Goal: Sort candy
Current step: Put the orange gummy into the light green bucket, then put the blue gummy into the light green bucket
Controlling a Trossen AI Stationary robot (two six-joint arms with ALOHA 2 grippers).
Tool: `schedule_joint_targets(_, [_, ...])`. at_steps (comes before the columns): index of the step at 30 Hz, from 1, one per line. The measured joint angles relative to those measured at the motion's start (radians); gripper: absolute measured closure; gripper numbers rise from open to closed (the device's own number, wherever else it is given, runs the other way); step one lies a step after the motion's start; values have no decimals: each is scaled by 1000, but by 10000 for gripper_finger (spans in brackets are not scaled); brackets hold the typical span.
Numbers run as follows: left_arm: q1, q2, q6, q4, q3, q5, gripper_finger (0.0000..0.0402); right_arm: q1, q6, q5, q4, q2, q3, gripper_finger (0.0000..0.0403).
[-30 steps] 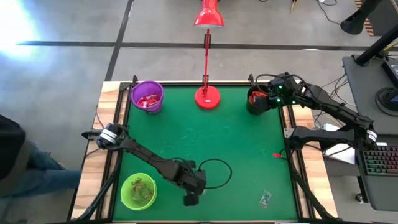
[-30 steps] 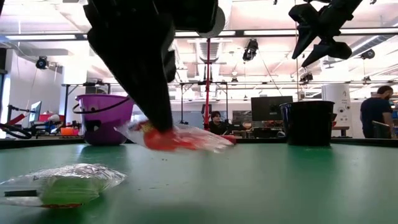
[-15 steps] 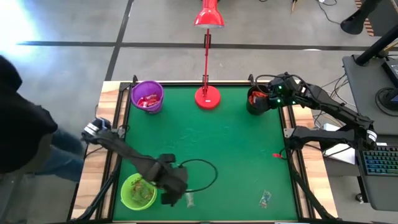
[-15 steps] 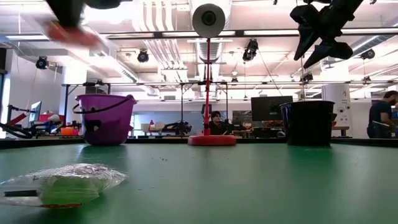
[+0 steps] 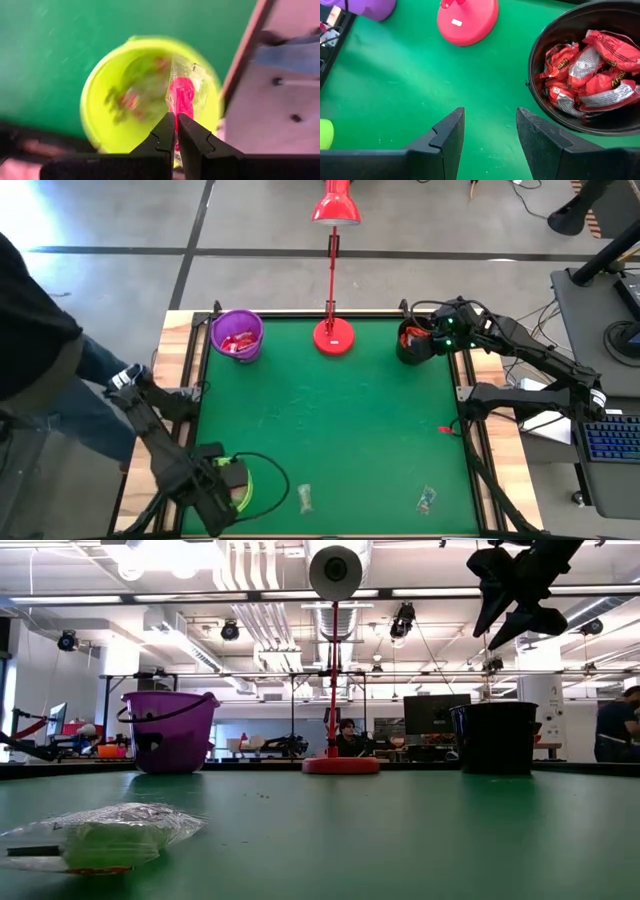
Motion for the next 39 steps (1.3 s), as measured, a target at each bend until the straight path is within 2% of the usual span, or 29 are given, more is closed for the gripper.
schedule_joint_targets(5, [-61,23,-45,-127,-1,4,401,2,0,-4,-41,0,0,232])
schedule_joint_targets(11, [-66,23,-44,-150,-2,3,376,53,23,-102,-53,-15,0,232])
schedule_joint_targets(17, [-69,22,-40,-151,-2,-27,328,191,147,-107,-52,-48,0,232])
schedule_joint_targets(22, [-71,18,-40,-151,-2,-98,303,369,307,-103,-40,-56,0,232])
schedule_joint_targets(25, [-73,0,-39,-151,-2,-185,297,505,421,-55,-23,-42,0,232])
schedule_joint_targets(33, [-73,-75,-39,-151,-2,-434,297,872,782,188,-9,54,0,232])
schedule_joint_targets(36, [-73,-100,-37,-151,-2,-483,297,991,933,268,-9,118,0,232])
schedule_joint_targets(39, [-73,-111,-15,-151,-2,-499,297,1085,1057,296,-9,196,0,232])
